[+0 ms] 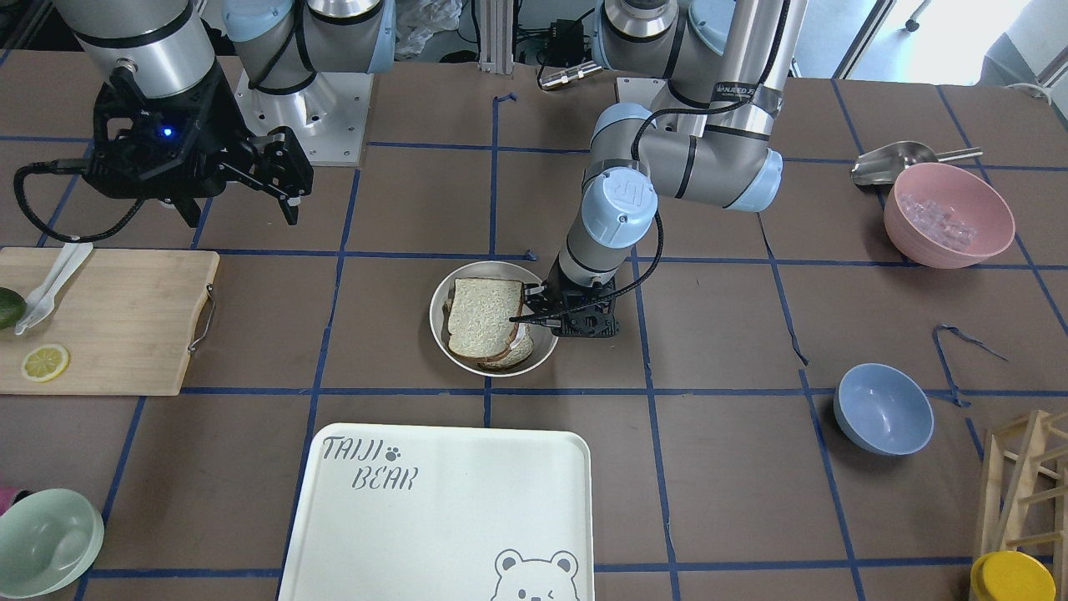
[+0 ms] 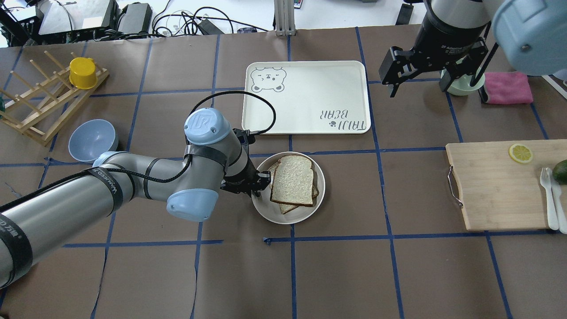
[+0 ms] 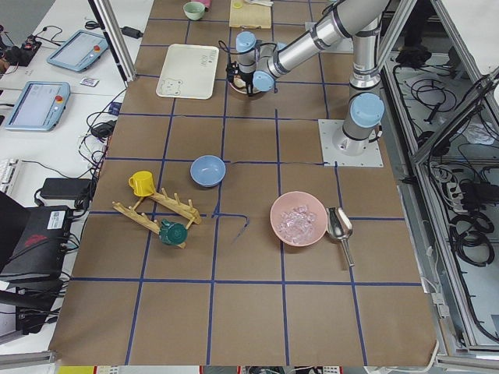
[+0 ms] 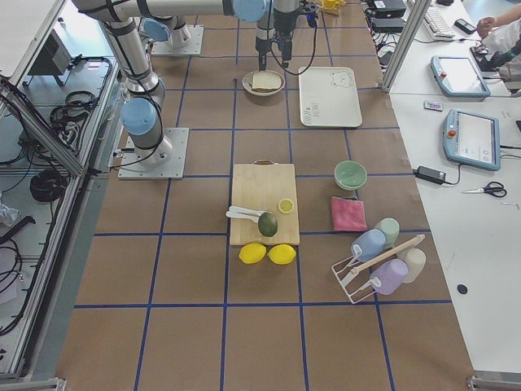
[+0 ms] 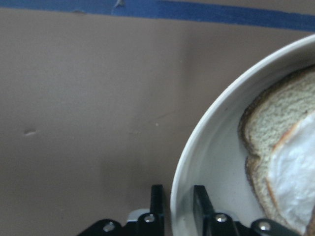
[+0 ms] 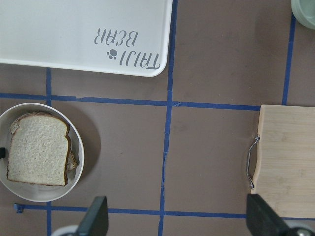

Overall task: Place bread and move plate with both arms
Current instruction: 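Reach the left gripper to the plate rim while the right arm withdraws, then slide the plate with the left gripper onto the bear tray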

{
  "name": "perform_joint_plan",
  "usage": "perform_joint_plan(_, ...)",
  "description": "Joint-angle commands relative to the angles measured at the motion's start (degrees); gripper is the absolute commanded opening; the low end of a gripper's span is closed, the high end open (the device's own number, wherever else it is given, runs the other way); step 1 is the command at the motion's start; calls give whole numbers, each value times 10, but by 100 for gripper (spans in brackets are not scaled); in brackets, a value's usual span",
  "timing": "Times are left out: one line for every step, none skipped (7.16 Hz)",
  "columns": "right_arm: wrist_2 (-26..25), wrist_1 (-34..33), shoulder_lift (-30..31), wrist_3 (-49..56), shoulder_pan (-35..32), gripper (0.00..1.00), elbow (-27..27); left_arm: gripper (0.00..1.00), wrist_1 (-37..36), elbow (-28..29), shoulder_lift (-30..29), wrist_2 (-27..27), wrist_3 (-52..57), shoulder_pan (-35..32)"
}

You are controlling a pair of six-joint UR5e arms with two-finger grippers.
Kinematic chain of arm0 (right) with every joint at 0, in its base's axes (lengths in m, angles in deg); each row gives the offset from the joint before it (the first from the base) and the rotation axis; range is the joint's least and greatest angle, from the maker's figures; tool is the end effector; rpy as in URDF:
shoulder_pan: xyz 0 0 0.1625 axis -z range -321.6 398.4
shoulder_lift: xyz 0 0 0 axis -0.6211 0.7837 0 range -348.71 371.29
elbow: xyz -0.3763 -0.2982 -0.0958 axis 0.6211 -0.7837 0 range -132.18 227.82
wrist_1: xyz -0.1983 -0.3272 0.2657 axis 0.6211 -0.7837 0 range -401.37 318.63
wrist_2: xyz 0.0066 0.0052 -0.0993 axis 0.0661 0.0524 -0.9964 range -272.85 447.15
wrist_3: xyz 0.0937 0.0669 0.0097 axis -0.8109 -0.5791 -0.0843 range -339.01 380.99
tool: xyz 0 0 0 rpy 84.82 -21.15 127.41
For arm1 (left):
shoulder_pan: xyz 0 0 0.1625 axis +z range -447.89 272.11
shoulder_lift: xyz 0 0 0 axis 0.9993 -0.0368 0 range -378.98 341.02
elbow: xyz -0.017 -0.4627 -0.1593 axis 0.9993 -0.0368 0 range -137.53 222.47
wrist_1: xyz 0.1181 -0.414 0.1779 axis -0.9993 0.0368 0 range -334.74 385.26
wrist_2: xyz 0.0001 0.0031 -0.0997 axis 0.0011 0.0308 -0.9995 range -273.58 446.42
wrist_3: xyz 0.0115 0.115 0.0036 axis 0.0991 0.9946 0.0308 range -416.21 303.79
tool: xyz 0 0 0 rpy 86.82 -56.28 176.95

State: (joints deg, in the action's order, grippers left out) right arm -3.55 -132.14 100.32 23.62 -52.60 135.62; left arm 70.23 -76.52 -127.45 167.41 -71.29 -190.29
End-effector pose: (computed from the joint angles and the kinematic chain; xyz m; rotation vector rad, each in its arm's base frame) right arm 0.1416 -0.5558 0.5497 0.0988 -3.1269 0.0545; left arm -0.2663 -0.5063 0.1798 0.0752 -2.9958 -0.1181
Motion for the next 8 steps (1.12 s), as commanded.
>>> perform_joint_plan(0,-1,0,0,0,100,0,0,2,19,15,-7,-1,3)
perform_joint_plan(0,-1,0,0,0,100,0,0,3,26,20,-31,-4,7)
perform_joint_plan(0,-2,0,0,1,100,0,0,3,27,26,-34,-4,17)
perform_joint_plan(0,-1,0,1,3,100,0,0,2,29,33,-69,0,30)
perform_joint_plan(0,-1,0,2,7,100,0,0,2,38,36,-90,2,53)
perform_joint_plan(0,2,0,2,10,100,0,0,4,64,28,-104,3,68)
perform_joint_plan(0,0,0,1,12,100,0,0,12,104,11,-108,7,69)
perform_joint_plan(0,-1,0,4,13,100,0,0,35,164,-15,-105,26,70)
